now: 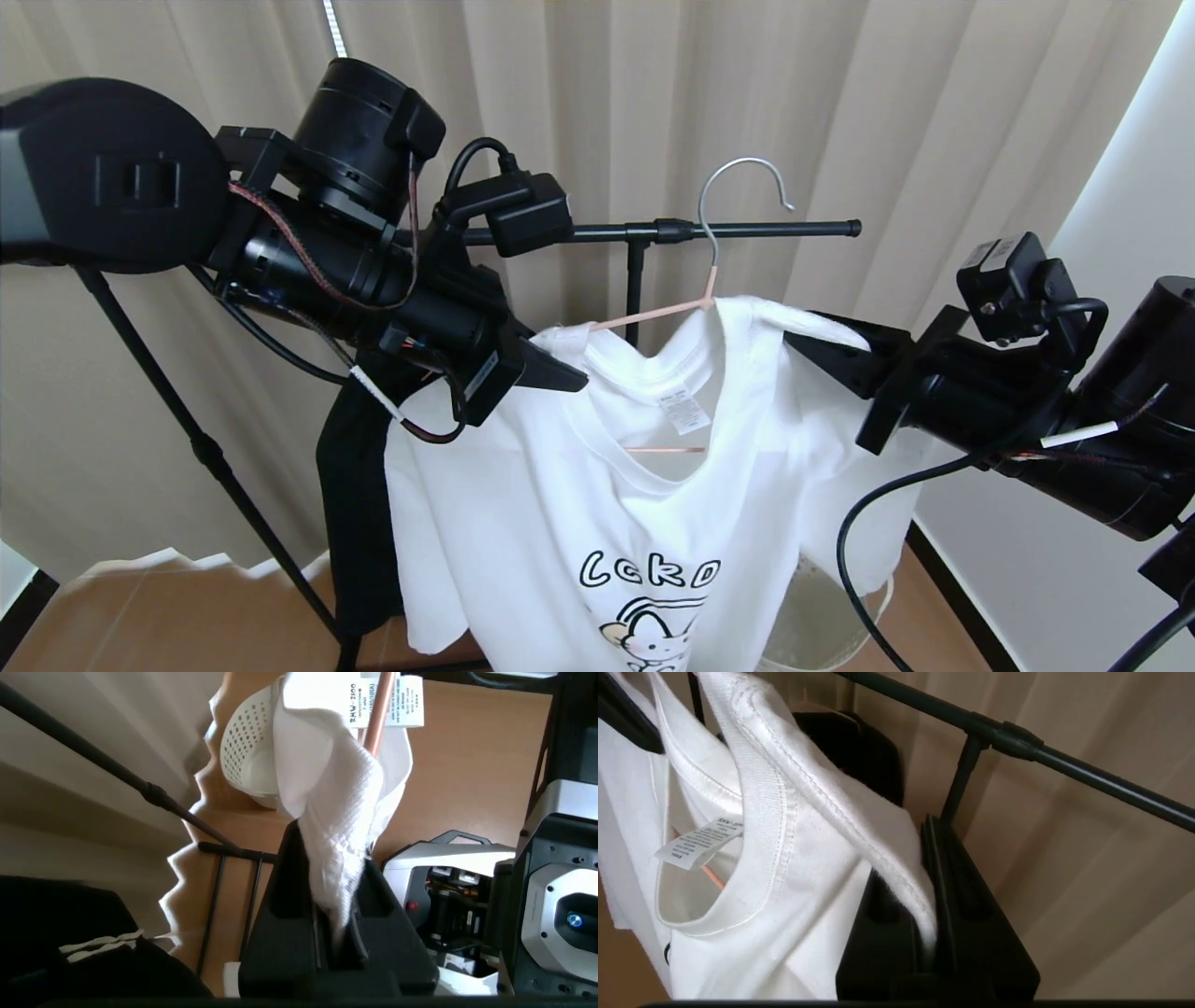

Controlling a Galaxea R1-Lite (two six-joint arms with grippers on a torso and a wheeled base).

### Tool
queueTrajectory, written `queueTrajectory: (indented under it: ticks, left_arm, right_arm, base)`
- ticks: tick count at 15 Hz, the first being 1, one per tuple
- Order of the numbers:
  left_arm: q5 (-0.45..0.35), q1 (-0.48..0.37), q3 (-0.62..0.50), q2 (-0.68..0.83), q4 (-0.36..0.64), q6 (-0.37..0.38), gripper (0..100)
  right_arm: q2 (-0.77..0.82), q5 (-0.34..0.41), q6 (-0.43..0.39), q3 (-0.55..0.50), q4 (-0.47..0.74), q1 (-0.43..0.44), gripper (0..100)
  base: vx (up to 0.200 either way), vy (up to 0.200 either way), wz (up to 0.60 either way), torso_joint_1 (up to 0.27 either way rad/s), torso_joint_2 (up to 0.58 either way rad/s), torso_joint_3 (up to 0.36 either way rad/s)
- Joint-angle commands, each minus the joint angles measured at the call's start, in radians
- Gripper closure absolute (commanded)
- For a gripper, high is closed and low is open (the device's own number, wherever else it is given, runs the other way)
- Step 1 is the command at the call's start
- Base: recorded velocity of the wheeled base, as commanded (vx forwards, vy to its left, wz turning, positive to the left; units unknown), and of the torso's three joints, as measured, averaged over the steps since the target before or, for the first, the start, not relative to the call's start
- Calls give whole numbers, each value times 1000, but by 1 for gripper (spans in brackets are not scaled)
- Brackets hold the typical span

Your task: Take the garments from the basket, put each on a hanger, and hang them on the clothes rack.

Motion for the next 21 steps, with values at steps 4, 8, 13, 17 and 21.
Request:
queueTrajectory:
  ticks: [4,8,13,17,21]
  left_arm:
    - [3,7,0,-45,-5,-11,100]
    - [17,12,43,-86,-12,-11,100]
    - [17,49,184,-163,-169,-19,100]
    - [17,61,256,-213,-225,-19,100]
    - [17,78,296,-247,-273,-20,100]
  right_arm:
    - [-71,1,-49,-11,168,-23,0]
    - [-86,24,-53,-24,200,-54,0]
    - [-86,141,-56,-17,208,-130,0]
    - [-29,173,-151,-17,214,-189,0]
    - [14,181,-270,1,214,-199,0]
  base:
    - [0,0,0,0,0,0]
    - [0,0,0,0,0,0]
    - [0,0,0,0,0,0]
    - [0,0,0,0,0,0]
    - [0,0,0,0,0,0]
